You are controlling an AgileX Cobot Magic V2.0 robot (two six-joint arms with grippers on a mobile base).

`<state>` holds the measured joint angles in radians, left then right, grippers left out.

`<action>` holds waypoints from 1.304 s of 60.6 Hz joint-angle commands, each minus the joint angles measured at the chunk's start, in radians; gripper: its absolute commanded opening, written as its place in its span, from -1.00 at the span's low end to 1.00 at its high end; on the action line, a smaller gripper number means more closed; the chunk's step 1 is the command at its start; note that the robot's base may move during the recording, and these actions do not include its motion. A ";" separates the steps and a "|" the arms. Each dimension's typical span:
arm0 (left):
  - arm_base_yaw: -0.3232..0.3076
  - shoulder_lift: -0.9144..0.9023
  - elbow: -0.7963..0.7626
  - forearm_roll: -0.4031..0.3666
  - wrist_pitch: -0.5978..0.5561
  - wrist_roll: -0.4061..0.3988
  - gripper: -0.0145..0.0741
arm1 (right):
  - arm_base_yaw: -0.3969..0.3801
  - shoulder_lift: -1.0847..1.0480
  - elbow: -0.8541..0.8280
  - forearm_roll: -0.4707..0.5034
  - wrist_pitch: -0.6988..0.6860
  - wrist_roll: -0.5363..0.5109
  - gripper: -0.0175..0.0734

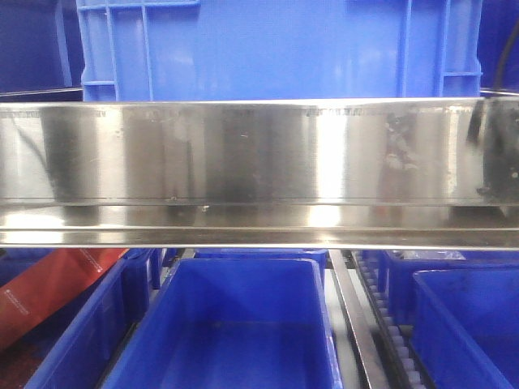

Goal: Place cylindrical capacitor in blue bin on shelf

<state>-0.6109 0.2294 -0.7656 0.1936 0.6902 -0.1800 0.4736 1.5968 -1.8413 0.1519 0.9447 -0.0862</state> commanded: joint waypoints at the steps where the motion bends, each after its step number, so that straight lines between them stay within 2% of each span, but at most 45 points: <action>1: 0.000 -0.004 0.000 0.003 -0.026 -0.007 -0.92 | 0.002 -0.093 0.024 -0.019 -0.020 0.002 -0.96; 18: 0.000 -0.004 0.000 0.058 -0.026 -0.007 -0.92 | 0.002 -0.386 0.289 -0.087 -0.122 0.002 -0.97; 40: 0.000 -0.004 0.000 0.061 -0.026 -0.007 -0.92 | 0.002 -0.807 0.867 -0.093 -0.475 0.002 -0.97; 51: 0.000 -0.004 0.000 0.064 -0.026 -0.007 -0.92 | 0.002 -0.996 1.103 -0.093 -0.533 0.002 -0.97; 68: 0.000 -0.004 0.000 0.064 -0.026 -0.007 -0.92 | 0.002 -1.225 1.319 -0.093 -0.616 0.002 -0.97; 79: 0.000 -0.004 0.000 0.064 -0.026 -0.007 -0.92 | 0.002 -1.274 1.358 -0.093 -0.646 0.002 -0.97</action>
<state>-0.6109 0.2294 -0.7656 0.2549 0.6902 -0.1807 0.4736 0.3353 -0.4909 0.0680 0.3406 -0.0843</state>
